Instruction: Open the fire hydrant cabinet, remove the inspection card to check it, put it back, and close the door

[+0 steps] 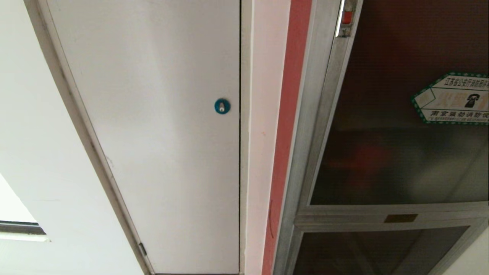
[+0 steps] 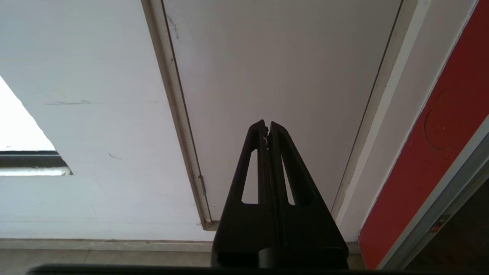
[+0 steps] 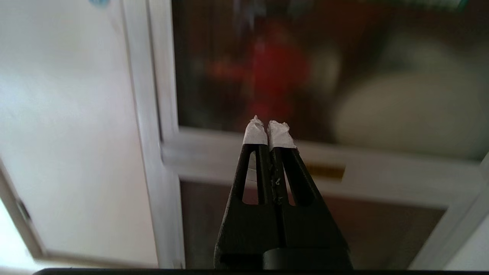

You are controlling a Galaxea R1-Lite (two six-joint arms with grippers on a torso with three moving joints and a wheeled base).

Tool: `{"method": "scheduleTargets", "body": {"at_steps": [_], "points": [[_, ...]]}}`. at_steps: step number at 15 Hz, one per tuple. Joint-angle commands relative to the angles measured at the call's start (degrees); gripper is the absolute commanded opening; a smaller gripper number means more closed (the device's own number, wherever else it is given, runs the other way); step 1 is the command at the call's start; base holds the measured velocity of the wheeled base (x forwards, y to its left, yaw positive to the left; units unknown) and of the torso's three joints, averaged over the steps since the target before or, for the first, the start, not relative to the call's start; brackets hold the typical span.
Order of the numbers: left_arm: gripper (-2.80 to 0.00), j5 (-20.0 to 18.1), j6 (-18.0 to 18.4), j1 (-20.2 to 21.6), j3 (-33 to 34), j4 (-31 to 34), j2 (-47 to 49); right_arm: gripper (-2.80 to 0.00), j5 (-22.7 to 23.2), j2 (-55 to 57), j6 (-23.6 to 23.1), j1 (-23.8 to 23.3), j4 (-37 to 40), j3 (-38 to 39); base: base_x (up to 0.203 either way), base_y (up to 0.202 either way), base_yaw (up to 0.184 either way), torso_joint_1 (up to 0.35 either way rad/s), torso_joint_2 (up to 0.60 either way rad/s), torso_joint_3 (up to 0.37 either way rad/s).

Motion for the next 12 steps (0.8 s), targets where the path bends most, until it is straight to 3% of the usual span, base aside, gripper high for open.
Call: {"method": "scheduleTargets", "body": {"at_steps": [1, 4, 12], "points": [[-2.80, 0.02, -0.01, 0.02, 0.09, 0.11, 0.04, -2.80, -0.01, 0.06, -0.23, 0.02, -2.15, 4.84, 0.000, 0.000, 0.000, 0.000, 0.00, 0.000], [-2.80, 0.02, -0.01, 0.01, 0.09, -0.04, 0.04, -2.80, -0.03, 0.03, -1.38, 0.02, -9.18, 11.07, 0.000, 0.000, 0.000, 0.000, 0.00, 0.000], [-2.80, 0.02, -0.01, 0.01, 0.09, 0.11, 0.04, -2.80, -1.54, 0.09, -0.35, 0.02, -1.26, 11.08, 0.000, 0.000, 0.000, 0.000, 0.00, 0.000]]}}
